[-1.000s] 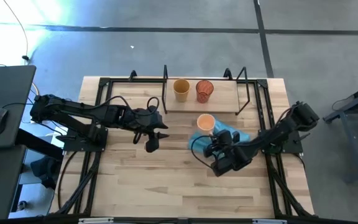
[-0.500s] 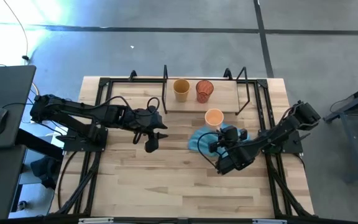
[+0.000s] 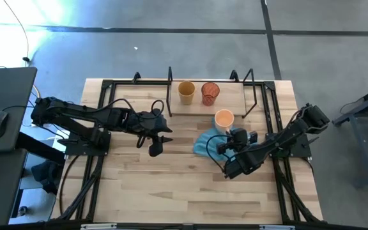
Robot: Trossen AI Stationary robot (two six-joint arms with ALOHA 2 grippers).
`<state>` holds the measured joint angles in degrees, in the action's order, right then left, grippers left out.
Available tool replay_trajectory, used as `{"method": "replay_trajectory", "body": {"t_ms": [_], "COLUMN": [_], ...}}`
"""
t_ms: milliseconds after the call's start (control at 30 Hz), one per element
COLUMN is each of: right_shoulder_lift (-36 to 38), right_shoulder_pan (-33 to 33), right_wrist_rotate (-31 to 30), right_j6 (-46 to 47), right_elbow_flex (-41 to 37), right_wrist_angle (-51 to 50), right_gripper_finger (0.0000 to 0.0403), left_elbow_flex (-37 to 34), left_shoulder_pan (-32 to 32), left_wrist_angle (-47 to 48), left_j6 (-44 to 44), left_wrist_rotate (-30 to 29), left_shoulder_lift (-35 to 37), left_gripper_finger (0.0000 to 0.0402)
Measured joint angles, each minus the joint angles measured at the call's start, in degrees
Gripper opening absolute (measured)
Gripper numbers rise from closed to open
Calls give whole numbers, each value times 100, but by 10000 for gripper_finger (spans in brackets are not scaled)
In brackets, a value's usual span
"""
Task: Stack small to large cups/mugs on shelf
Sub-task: Put the light orange mug on the shelf
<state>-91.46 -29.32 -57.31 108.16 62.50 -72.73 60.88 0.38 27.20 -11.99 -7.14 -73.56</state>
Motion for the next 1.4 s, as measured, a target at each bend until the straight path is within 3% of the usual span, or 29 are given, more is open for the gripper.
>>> {"method": "replay_trajectory", "body": {"t_ms": [1400], "right_shoulder_lift": [-4], "right_shoulder_pan": [634], "right_wrist_rotate": [-624], "right_j6": [437], "right_elbow_flex": [-461], "right_wrist_angle": [-532], "right_gripper_finger": [7], "left_elbow_flex": [0], "left_shoulder_pan": [0], "left_wrist_angle": [12], "left_j6": [-9], "left_wrist_rotate": [157], "left_shoulder_lift": [0], "left_gripper_finger": [165]}}
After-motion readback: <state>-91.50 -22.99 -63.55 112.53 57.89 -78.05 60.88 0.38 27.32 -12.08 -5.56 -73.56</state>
